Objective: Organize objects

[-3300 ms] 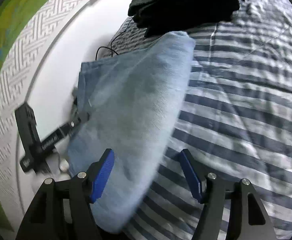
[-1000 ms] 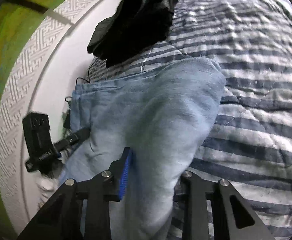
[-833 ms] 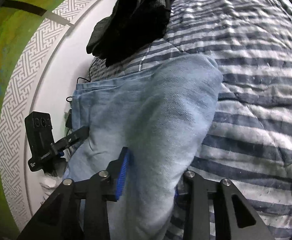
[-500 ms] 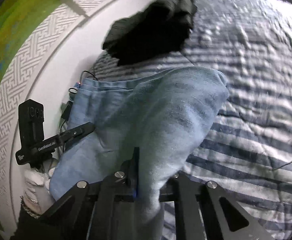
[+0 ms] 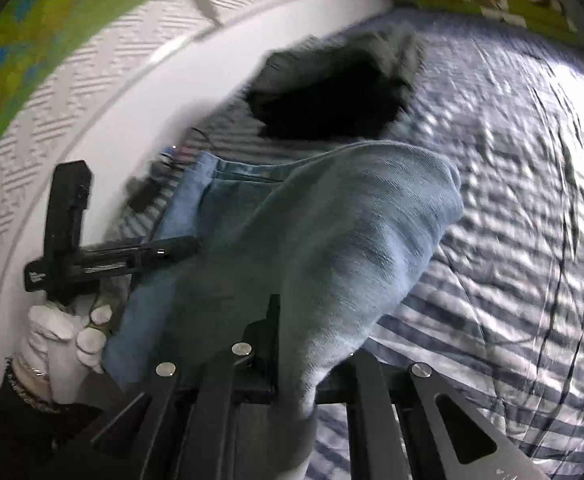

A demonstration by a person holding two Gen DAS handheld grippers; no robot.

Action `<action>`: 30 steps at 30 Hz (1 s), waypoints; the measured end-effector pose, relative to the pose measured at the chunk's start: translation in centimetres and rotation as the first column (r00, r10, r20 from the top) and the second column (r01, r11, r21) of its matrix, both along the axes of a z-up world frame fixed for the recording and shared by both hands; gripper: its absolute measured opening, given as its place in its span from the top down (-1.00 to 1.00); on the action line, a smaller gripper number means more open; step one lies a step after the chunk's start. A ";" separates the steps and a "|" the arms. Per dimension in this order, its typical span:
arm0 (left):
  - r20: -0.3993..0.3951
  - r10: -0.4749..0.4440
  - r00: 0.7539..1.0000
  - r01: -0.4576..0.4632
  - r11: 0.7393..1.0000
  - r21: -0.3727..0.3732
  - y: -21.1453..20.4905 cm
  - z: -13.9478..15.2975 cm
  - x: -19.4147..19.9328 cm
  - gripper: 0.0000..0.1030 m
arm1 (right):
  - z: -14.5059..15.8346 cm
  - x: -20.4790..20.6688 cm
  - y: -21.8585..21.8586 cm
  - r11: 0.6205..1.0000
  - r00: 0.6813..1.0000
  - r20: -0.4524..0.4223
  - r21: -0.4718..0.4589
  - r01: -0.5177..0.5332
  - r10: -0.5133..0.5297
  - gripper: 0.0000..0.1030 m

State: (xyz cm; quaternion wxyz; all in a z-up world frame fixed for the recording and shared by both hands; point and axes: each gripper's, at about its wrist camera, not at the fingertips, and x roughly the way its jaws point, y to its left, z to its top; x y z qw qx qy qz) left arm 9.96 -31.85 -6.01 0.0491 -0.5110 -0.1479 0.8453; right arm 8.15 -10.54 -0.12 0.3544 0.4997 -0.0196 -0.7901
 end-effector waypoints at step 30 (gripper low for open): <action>-0.303 0.014 0.953 0.030 0.990 0.140 3.4 13.9 1.9 0.66 | 11.7 1.4 3.2 0.993 0.973 -0.230 -0.118 -0.025 -0.003 0.83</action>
